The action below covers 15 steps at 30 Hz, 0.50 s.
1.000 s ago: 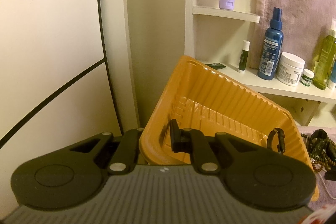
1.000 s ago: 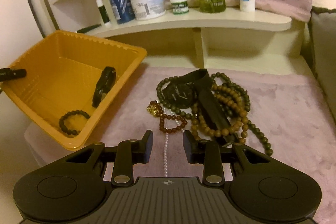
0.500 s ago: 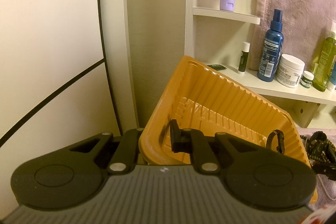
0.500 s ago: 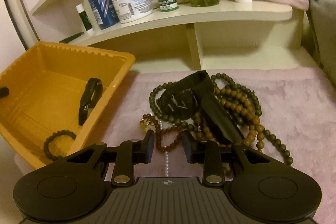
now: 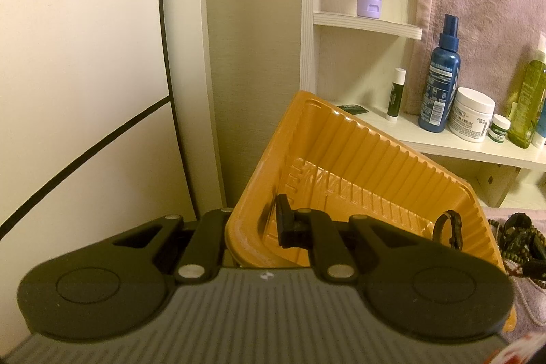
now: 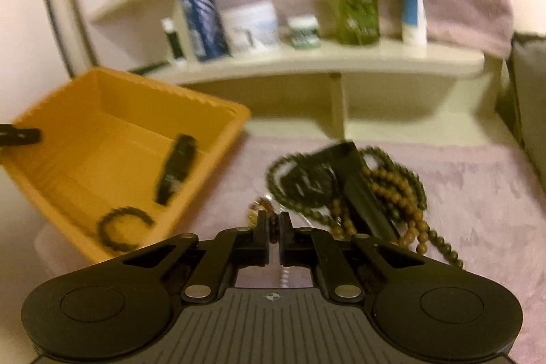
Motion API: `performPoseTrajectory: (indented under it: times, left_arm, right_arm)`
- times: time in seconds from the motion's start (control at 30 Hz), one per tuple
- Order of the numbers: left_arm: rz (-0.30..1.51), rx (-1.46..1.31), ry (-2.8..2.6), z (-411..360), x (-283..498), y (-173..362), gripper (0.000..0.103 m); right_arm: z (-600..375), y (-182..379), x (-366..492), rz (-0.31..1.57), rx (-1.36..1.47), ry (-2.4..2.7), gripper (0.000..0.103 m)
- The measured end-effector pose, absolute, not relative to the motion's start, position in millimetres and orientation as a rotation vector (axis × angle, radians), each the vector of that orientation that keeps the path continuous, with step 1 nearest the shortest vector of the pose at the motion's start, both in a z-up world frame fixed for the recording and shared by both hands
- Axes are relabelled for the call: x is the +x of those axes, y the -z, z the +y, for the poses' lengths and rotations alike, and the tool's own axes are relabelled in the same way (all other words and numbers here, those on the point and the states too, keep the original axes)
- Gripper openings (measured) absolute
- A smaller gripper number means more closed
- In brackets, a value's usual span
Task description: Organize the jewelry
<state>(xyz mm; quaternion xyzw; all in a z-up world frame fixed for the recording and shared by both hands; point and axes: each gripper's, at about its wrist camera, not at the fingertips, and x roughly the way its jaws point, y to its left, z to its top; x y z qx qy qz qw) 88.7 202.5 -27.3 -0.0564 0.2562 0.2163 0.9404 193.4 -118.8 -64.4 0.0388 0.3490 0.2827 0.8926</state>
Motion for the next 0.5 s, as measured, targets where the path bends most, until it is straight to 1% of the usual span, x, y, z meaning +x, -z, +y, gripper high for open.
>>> performPoseTrajectory:
  times: [0.27, 0.5]
  left_arm:
    - [0.524, -0.110, -0.444, 202, 89, 28, 0.011]
    - [0.520, -0.103, -0.444, 200, 90, 28, 0.011]
  right_arm:
    - [-125, 50, 172, 0.737, 0.094, -0.635, 0.005]
    - [-144, 32, 174, 0.728, 0.167, -0.626, 0.005]
